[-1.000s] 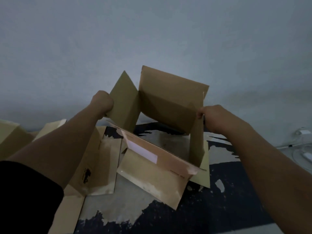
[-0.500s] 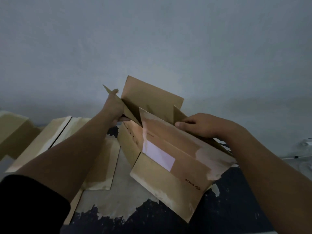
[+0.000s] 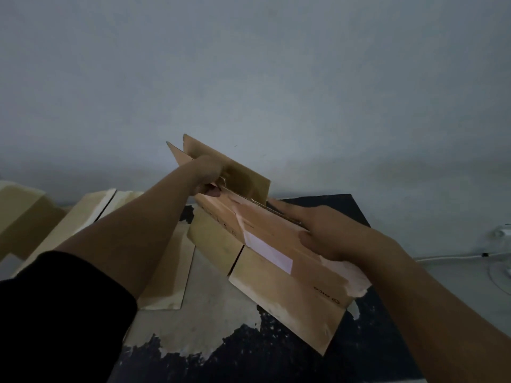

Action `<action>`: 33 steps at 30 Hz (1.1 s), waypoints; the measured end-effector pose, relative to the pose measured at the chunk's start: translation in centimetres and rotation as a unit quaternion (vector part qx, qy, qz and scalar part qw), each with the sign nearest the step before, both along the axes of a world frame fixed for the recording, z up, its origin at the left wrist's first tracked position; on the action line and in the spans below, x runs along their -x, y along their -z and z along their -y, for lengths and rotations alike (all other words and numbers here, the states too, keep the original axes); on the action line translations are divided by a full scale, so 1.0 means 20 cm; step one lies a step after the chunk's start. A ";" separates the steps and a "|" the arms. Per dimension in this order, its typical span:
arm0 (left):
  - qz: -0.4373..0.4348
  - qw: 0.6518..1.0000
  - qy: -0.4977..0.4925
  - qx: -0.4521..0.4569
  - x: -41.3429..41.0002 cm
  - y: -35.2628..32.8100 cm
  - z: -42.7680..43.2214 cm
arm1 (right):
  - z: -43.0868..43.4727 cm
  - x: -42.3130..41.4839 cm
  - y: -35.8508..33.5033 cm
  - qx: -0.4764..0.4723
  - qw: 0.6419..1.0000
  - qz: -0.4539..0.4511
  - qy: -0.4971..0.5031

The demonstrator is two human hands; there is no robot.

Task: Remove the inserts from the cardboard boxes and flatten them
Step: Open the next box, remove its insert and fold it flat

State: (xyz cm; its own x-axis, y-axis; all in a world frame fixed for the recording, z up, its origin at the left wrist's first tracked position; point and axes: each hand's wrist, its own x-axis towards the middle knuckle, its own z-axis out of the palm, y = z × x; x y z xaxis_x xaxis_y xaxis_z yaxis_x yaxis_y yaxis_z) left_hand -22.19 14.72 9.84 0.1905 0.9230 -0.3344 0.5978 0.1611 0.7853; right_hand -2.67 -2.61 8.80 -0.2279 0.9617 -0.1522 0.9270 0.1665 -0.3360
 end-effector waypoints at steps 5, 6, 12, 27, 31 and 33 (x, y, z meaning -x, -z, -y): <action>-0.039 0.994 0.006 -0.100 -0.02 0.05 -0.04 | 0.00 0.02 0.01 0.030 1.000 0.003 0.001; -0.057 0.993 0.028 -0.099 -0.02 0.05 -0.04 | 0.00 0.01 0.00 0.028 1.000 -0.011 -0.002; -0.114 0.990 0.039 -0.068 -0.02 0.05 -0.05 | -0.02 0.01 0.05 0.049 0.997 -0.052 0.042; -0.051 0.985 0.092 -0.136 -0.03 0.12 0.00 | -0.54 0.24 0.17 -0.086 0.991 0.071 0.078; -0.010 0.971 0.128 -0.200 -0.01 0.13 0.02 | -0.58 0.19 0.10 -0.100 0.990 0.065 0.079; 0.048 0.962 0.132 -0.232 0.01 0.15 0.03 | -0.60 0.13 0.04 -0.104 0.989 0.023 0.099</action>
